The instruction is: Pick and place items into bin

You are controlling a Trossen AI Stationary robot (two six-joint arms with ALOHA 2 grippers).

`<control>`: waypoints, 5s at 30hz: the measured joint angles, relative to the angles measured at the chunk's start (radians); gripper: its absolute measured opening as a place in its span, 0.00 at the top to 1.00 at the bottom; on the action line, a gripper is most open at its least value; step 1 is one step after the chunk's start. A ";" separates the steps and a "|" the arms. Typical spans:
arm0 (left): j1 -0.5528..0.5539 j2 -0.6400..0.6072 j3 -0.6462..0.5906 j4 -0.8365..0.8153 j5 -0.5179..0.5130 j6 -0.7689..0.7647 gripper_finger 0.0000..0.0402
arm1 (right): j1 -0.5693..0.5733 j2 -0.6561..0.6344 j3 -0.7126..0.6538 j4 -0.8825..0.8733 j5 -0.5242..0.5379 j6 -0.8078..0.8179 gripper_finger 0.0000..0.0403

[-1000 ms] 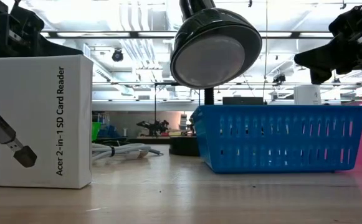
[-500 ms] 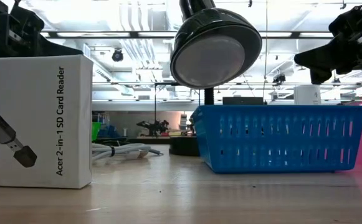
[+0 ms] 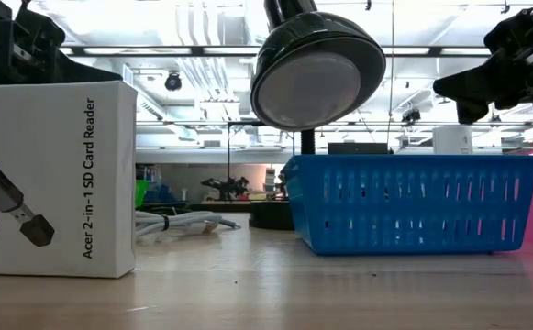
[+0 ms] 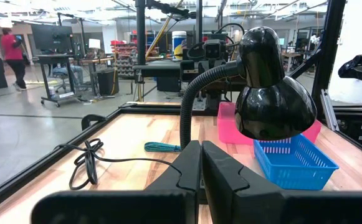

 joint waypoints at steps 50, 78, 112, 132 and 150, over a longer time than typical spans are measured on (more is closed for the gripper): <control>0.000 0.000 0.000 0.036 0.000 -0.001 1.00 | 0.000 0.000 0.000 0.114 0.007 -0.234 0.94; 0.000 0.041 0.028 0.169 -0.069 0.159 0.77 | 0.000 0.008 0.000 0.313 0.293 -0.291 0.52; 0.000 0.270 0.028 0.444 -0.086 0.210 0.54 | -0.001 0.857 0.547 -0.248 0.323 -0.236 0.56; 0.000 0.275 0.029 0.445 -0.085 0.210 0.54 | -0.045 1.138 0.607 -0.304 0.364 -0.304 0.58; 0.000 0.275 0.029 0.444 -0.085 0.210 0.54 | -0.343 1.181 0.712 -0.278 0.089 0.197 0.63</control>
